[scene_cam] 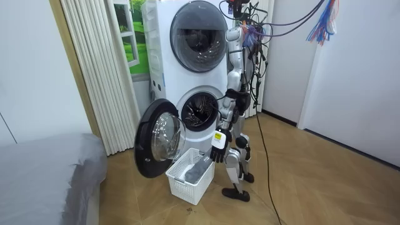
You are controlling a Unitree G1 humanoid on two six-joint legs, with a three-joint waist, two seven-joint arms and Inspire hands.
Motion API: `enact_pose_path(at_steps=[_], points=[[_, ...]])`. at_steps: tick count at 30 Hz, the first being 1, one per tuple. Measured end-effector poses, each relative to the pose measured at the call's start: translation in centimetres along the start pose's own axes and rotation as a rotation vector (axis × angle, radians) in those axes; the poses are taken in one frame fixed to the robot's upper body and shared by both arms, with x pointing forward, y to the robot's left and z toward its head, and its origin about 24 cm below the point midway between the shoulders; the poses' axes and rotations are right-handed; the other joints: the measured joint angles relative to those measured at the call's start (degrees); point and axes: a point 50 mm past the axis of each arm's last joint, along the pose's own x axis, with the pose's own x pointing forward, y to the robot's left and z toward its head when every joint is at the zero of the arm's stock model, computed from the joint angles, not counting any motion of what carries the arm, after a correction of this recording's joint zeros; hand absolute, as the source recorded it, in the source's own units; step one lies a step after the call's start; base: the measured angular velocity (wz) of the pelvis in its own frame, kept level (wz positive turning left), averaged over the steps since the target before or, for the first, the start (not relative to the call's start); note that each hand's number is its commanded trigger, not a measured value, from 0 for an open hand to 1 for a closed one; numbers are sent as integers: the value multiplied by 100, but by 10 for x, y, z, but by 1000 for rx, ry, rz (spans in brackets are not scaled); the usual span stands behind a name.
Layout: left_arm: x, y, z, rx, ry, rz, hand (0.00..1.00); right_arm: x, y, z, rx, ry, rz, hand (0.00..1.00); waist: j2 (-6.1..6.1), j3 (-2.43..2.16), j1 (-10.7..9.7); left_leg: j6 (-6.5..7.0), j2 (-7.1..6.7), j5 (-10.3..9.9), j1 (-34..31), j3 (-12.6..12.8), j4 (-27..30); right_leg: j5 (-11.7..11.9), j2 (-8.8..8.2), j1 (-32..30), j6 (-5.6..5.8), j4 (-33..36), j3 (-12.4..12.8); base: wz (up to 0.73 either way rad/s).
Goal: Put towel into washing machine
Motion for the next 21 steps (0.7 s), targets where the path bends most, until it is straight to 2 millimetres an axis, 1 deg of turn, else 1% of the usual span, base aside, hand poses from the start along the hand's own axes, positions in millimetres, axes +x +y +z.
enact_pose_path(at_steps=[6, 13, 15, 19, 21], points=[[0, -2, 0, 18, -3, -6, 0, 0, 1, 1, -2, -3, 8, 0, 26, -5, 0, 0, -1, 0, -10, 0, -5, 0, 0, -15, 0, 0, 0, 0], [0, -2, 1, 19, -6, -6, 0, 0, 1, 2, -3, -6, 12, 0, 28, -12, 0, 0, -1, 1, -24, 0, 4, 0, -2, -23, 0, 1, 1, 0], [0, -2, 3, 21, -13, -5, 0, 0, 2, 3, -12, -11, 16, 0, 15, -29, -2, 0, -1, 1, -100, -1, 35, 0, -6, -81, 0, 5, -5, 0], [1, 2, 16, 20, -60, 5, 0, 0, 3, 6, -18, -28, 23, 0, 30, -45, -15, 2, -3, 2, -289, -31, 95, 3, -17, -240, -4, 32, -38, 3], [1, 7, 31, 35, -111, 26, 0, 1, 2, 11, -46, -47, 26, 0, 35, -58, -24, 6, -7, 9, -419, -70, 122, 3, -22, -390, -4, 98, -22, 5]])
